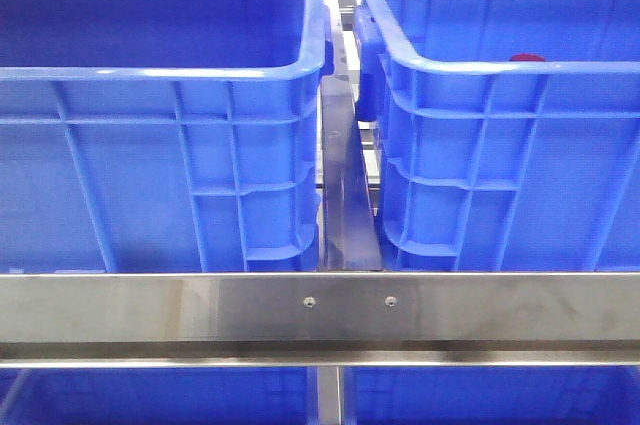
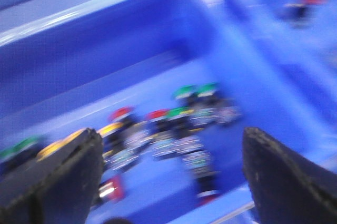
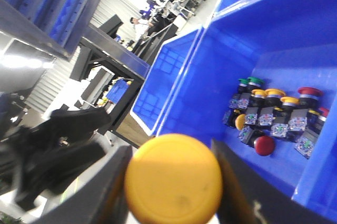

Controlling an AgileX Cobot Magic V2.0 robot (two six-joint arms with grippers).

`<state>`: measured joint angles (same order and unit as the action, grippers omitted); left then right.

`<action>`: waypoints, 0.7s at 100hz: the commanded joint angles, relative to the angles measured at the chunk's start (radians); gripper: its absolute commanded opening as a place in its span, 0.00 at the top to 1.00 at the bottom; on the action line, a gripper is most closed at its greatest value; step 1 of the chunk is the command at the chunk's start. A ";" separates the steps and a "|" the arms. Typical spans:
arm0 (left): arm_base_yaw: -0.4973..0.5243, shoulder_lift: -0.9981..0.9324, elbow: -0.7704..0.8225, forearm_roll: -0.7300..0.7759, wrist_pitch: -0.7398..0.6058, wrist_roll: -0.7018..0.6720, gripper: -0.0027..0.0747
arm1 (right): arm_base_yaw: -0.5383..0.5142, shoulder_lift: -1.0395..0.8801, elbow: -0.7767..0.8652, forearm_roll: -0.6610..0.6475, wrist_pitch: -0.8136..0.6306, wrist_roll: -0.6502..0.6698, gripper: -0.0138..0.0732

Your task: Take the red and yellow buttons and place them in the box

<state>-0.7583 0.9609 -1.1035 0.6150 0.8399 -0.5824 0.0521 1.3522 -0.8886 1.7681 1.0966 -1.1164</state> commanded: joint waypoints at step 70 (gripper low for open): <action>0.421 -0.489 0.392 -0.341 -0.147 0.293 0.30 | -0.020 -0.037 -0.033 0.129 0.039 -0.062 0.60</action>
<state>-0.3300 0.5055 -0.7062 0.2963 0.7650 -0.3293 0.0414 1.3522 -0.8893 1.7649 1.1162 -1.1449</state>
